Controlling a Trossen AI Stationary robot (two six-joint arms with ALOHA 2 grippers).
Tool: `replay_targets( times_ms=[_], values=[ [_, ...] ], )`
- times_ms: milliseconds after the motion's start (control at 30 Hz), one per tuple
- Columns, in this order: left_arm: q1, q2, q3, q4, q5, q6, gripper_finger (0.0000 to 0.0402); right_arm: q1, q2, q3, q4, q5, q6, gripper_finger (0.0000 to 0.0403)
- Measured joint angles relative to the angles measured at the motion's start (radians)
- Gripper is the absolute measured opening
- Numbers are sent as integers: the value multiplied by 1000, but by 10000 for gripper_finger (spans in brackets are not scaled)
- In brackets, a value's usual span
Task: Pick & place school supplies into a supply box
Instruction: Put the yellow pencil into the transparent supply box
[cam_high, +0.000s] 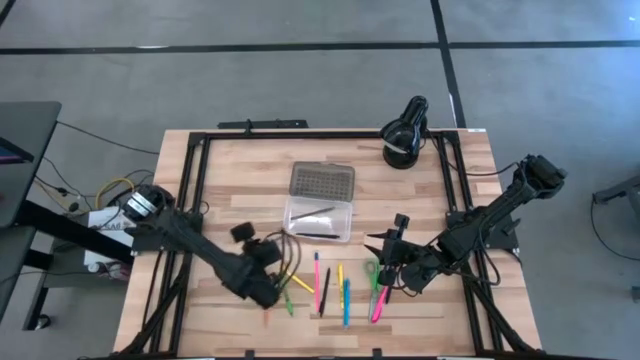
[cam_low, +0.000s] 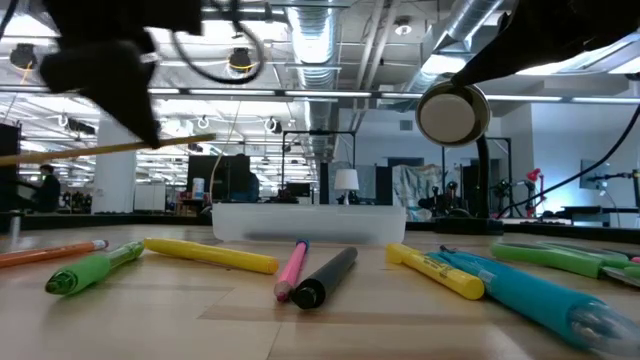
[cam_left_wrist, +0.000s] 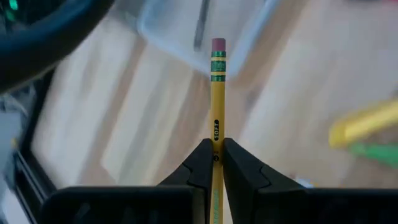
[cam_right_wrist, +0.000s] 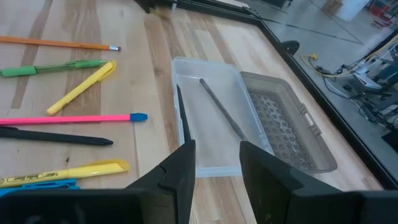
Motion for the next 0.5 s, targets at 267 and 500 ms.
replay_targets(
  times_ms=[267,500],
  values=[
    [232,-1,26,350,33,504,18,2,0,0,0,-5,0,121],
    [381,-1,26,612,125,759,18,2,0,0,0,-39,0,120]
  ],
)
